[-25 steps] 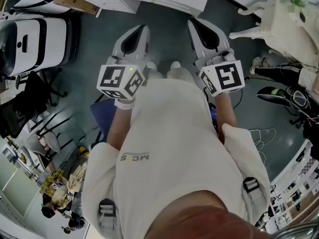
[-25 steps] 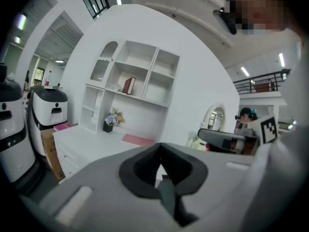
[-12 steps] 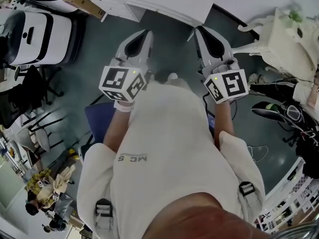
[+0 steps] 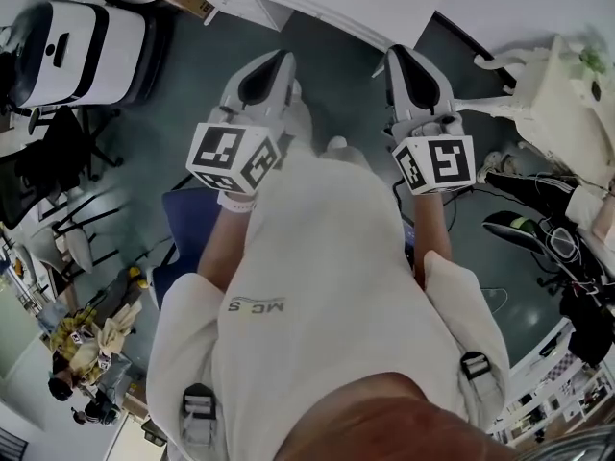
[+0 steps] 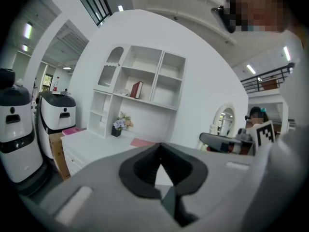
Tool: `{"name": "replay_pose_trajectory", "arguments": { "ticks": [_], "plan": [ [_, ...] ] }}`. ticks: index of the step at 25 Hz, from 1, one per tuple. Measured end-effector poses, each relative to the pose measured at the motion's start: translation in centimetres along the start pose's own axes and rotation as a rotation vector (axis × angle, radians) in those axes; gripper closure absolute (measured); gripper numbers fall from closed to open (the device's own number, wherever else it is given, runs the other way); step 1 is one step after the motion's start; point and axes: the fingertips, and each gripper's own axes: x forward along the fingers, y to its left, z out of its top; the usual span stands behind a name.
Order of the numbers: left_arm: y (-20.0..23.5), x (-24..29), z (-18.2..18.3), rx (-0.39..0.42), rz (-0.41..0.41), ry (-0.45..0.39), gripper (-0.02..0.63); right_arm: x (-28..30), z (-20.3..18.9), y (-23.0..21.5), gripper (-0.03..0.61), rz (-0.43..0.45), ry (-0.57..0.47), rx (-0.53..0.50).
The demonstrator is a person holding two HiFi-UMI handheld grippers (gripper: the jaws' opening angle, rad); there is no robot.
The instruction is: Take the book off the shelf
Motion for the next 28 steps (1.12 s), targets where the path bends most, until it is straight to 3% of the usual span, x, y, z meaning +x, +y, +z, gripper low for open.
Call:
{"name": "replay_pose_trajectory", "arguments": {
  "ticks": [9,20,23,28],
  "plan": [
    [11.4,9.8,4.0,-0.011,-0.014,0.004,0.612,14.5,0.6,-4.2,0.577,-0.01,0.005,-0.018],
    [28.7,20.7,15.8,-0.01,-0.128,-0.029,0.612,36.4,4.7,-7.8,0.577,-0.14,-0.016,-0.002],
    [31.1,23.1,17.6,-0.012,-0.148,-0.028,0.612,40.2,7.0,-8.8,0.574,-0.155,-0.054,-0.024],
    [31.5,26.7,18.1,-0.04,-0.171,-0.015,0.612,43.1,8.9,-10.8,0.574,-0.143,-0.061,-0.029]
  ]
}}
